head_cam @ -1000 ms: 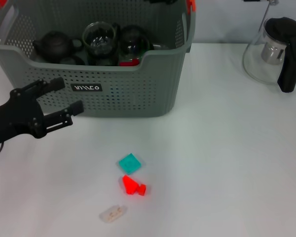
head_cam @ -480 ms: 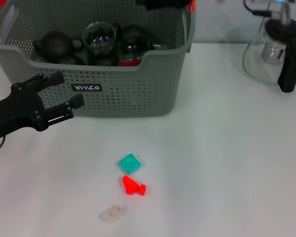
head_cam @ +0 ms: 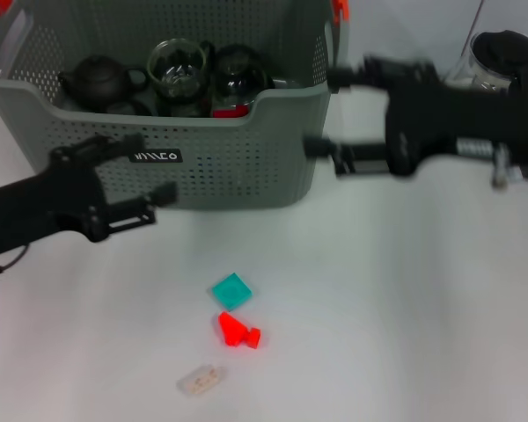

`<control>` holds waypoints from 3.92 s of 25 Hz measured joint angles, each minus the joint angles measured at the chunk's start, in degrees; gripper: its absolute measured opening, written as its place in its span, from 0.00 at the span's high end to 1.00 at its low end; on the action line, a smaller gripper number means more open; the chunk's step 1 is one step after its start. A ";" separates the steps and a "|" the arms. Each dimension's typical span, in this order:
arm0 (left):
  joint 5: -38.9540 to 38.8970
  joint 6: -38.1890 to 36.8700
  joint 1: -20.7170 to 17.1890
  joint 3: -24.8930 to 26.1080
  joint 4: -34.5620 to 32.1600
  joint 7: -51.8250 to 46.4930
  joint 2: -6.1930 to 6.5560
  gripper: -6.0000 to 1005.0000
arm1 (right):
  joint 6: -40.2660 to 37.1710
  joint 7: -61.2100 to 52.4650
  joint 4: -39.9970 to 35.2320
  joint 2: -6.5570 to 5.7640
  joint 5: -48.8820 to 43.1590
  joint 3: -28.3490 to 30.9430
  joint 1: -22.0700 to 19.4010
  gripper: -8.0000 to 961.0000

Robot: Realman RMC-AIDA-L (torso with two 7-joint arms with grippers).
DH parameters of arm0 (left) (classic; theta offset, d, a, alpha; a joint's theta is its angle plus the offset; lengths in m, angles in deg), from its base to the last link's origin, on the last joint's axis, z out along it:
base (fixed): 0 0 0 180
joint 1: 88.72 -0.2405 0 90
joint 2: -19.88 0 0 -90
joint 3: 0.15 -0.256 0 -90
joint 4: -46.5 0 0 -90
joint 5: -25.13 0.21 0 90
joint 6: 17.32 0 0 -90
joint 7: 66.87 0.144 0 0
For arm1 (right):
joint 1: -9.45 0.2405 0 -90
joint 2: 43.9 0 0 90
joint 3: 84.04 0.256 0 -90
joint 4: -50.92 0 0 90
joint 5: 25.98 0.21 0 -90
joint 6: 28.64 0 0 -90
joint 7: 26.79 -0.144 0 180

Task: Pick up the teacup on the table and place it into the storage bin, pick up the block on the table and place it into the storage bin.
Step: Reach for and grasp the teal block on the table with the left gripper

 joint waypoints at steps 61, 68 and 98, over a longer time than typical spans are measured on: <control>36.33 8.81 11.04 -62.65 -40.85 -83.39 -3.71 0.26 | -13.80 -6.95 17.11 -7.25 -21.51 10.80 8.44 0.03; 38.47 9.22 13.18 -67.74 -38.79 -90.47 -3.71 0.27 | -13.90 -6.90 17.11 -6.89 -22.78 10.78 8.53 0.03; 41.20 21.90 16.02 -75.99 -25.53 -97.53 -3.85 0.31 | -13.80 -5.44 17.11 -6.81 -24.97 10.37 9.62 0.03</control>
